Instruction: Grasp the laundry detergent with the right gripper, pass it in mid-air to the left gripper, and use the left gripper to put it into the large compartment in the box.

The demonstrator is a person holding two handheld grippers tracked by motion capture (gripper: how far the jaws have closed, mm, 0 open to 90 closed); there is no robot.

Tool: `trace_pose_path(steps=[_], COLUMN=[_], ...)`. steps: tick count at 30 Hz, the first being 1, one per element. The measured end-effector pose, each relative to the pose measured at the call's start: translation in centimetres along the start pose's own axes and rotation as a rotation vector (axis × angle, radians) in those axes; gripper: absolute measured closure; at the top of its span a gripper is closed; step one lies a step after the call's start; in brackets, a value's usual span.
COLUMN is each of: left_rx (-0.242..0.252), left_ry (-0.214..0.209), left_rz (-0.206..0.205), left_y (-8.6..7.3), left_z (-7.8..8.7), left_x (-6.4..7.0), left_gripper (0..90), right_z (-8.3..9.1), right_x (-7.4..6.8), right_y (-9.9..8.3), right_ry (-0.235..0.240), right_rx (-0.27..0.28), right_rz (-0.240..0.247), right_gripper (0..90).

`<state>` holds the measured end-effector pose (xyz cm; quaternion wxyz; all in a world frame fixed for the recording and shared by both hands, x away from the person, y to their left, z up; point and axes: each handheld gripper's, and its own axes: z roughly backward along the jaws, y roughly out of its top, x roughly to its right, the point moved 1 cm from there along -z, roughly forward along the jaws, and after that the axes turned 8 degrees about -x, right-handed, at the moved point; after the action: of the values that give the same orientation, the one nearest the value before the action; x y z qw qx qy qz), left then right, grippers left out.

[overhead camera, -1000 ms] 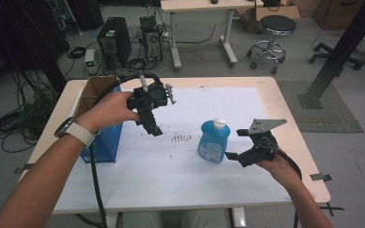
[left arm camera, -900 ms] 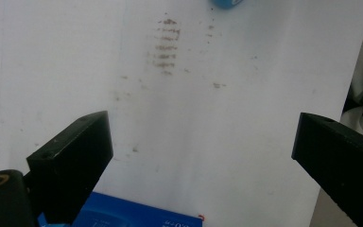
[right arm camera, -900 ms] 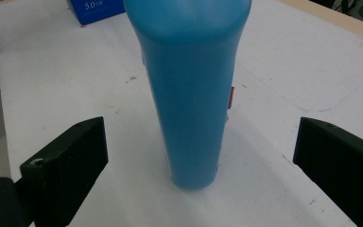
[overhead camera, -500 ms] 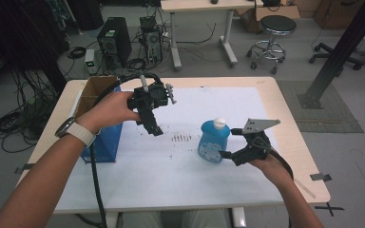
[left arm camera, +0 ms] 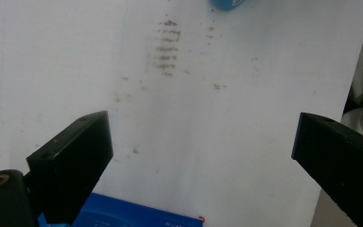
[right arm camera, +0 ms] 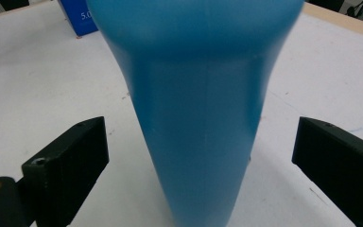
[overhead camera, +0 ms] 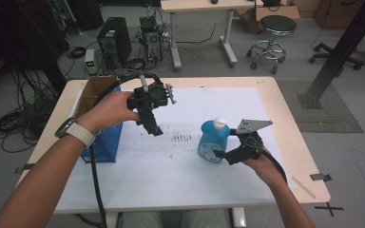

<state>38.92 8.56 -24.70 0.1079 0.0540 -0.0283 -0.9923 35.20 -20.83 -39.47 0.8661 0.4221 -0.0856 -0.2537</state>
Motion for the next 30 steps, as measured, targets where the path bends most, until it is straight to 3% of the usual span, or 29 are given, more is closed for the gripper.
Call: trace_pose_path(steps=[13, 30], left_rx=[-0.003, 0.002], left_ry=[0.0, 0.002], left_rz=[0.005, 0.003], left_y=[0.0, 0.0], left_z=[0.0, 0.0], left_x=[0.0, 0.0], left_gripper=[6.4, 6.6], right_z=[-1.2, -1.5], right_x=[0.0, 0.1], right_y=[0.4, 0.1], right_ry=[0.008, 0.002], right_rx=[0.043, 0.063], right_rz=[-0.014, -0.023], right_gripper=[5.7, 15.8])
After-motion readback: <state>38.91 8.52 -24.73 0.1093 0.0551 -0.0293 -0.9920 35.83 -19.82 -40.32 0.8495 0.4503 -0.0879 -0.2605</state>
